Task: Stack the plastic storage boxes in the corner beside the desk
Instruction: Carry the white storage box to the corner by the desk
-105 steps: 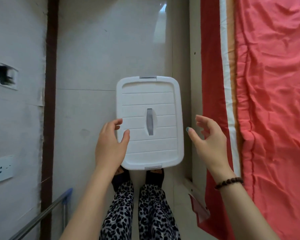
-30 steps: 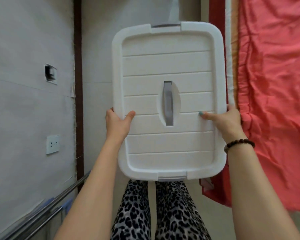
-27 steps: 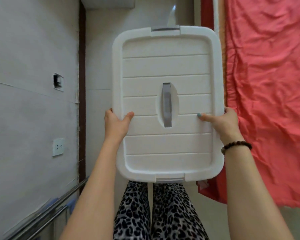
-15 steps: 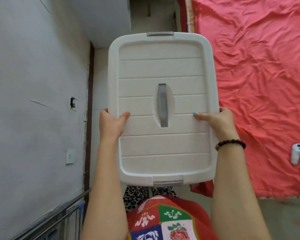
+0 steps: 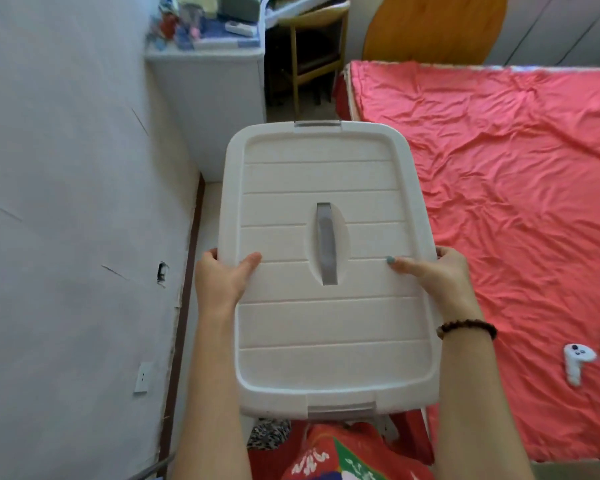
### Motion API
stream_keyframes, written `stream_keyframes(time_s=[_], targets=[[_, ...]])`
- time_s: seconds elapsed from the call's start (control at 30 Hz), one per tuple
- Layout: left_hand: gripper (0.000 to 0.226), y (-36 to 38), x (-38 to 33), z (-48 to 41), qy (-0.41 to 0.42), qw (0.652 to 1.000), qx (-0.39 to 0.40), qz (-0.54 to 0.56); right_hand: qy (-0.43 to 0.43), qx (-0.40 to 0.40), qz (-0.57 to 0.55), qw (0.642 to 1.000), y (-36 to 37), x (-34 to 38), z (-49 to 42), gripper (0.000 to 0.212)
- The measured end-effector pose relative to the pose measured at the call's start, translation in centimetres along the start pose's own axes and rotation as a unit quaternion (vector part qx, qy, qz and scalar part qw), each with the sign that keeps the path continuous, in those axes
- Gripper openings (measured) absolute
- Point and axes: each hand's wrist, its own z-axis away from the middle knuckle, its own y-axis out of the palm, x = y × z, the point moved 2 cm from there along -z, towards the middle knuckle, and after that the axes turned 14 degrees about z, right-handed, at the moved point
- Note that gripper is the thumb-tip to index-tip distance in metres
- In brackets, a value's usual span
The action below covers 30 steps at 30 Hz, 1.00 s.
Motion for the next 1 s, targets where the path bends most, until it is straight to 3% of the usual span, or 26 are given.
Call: stream_keyframes(time_s=[0.23,0.6,0.87,1.0], targets=[[0.065,-1.8,-1.6,-1.8,0.001,1.000,-0.011,0.011,-0.009,-0.003,-0.001,1.000,0.9,3.2,1.0,0.045],[0.064,-6.5,-3.9,-5.7,0.017,0.999,-0.040,0.027,-0.057,0.007,-0.026,0.998,6.4,6.3,1.3,0.040],[0.055,-7.0,-4.1,-10.1,-0.001,0.998,-0.059,0.028,-0.060,0.022,0.003,0.998,10.4,8.4,-3.7,0.039],[0.051,-5.9,-4.4,-14.2,-0.007,0.996,-0.085,0.029,-0.056,0.051,0.002,0.997,13.3,9.9,-8.4,0.048]])
